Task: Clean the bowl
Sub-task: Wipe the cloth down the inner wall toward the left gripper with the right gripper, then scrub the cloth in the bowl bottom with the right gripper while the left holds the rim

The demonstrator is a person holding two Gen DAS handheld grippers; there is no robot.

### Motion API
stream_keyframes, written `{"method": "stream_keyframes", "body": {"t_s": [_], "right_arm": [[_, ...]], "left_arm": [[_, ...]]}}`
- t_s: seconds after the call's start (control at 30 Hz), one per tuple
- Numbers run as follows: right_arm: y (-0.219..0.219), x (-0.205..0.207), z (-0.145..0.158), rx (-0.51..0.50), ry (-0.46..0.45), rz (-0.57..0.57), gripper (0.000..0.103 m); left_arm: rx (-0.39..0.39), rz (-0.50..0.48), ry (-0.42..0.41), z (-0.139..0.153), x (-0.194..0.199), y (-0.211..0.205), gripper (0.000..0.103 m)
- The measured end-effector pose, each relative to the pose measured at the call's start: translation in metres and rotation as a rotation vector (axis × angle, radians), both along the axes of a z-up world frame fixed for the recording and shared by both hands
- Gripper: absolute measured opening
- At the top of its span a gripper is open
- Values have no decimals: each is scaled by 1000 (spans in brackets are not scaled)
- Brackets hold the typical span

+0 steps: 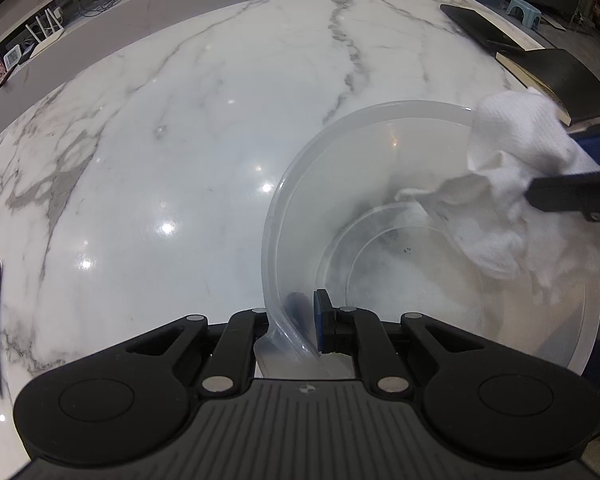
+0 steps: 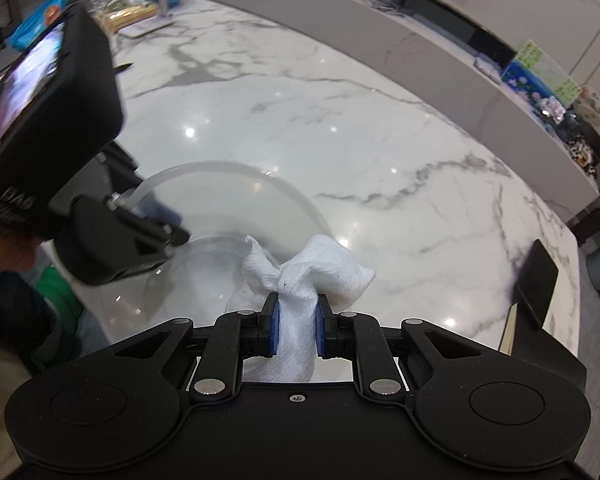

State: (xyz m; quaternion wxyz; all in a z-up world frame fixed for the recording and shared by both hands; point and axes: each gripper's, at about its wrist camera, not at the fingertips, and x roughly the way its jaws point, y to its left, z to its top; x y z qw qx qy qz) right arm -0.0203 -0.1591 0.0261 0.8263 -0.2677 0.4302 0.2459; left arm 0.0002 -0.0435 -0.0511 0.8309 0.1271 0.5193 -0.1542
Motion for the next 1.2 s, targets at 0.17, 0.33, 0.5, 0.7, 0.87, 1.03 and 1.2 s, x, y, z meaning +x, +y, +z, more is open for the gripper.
{"method": "stream_keyframes", "body": {"t_s": [0.17, 0.33, 0.5, 0.7, 0.87, 1.03, 1.2], "right_arm": [[5, 6, -6, 14, -18, -16, 15], [10, 9, -9, 24, -30, -28, 15], [17, 16, -16, 33, -38, -25, 15], [25, 17, -22, 40, -26, -9, 15], [28, 17, -26, 53, -6, -6, 15], [33, 15, -33, 50, 19, 3, 15], [36, 14, -36, 48, 32, 13, 15]], "left_arm": [[0, -3, 0, 0, 0, 0, 10], [-1, -2, 0, 0, 0, 0, 10], [-4, 0, 1, 0, 1, 1, 10], [-7, 3, 1, 0, 1, 1, 10], [-12, 9, 1, 0, 2, 1, 10], [-10, 8, -1, 0, 1, 1, 9], [-13, 5, 0, -1, 2, 5, 9]]}}
